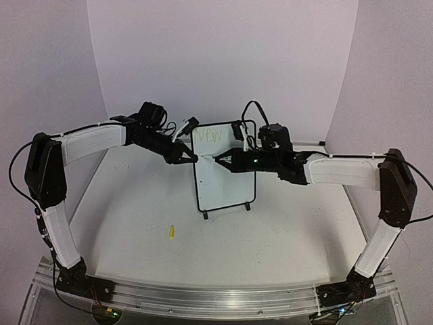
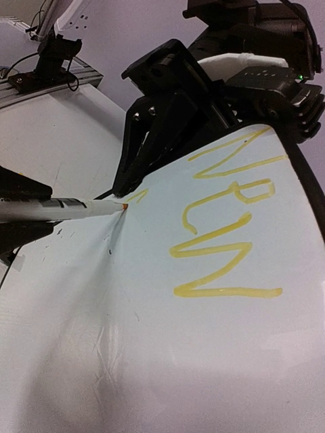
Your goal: Write a sentence on the whiteboard
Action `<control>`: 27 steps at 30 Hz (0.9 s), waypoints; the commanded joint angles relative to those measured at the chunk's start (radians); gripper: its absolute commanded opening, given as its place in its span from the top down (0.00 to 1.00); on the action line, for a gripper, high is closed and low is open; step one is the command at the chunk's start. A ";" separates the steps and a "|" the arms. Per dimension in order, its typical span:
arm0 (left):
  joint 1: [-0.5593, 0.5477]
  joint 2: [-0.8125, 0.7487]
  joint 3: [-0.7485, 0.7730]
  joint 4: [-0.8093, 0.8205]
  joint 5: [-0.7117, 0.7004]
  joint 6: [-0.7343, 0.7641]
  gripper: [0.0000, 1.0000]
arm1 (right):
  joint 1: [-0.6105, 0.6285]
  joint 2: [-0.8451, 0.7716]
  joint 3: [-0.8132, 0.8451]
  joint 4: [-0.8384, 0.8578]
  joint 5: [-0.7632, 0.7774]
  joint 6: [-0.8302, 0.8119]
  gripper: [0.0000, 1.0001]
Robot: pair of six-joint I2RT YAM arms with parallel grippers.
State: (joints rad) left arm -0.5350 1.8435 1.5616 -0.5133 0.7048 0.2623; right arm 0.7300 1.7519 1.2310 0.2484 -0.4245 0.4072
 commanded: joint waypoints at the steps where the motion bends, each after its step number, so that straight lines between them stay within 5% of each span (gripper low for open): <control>1: -0.005 -0.020 0.002 -0.084 -0.036 0.037 1.00 | -0.004 -0.032 0.044 0.011 0.049 -0.013 1.00; 27: -0.005 -0.019 0.003 -0.089 -0.038 0.039 1.00 | -0.004 -0.049 0.047 0.026 0.004 -0.009 1.00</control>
State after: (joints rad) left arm -0.5350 1.8435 1.5620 -0.5140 0.7048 0.2626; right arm 0.7300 1.7510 1.2530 0.2386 -0.4248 0.4061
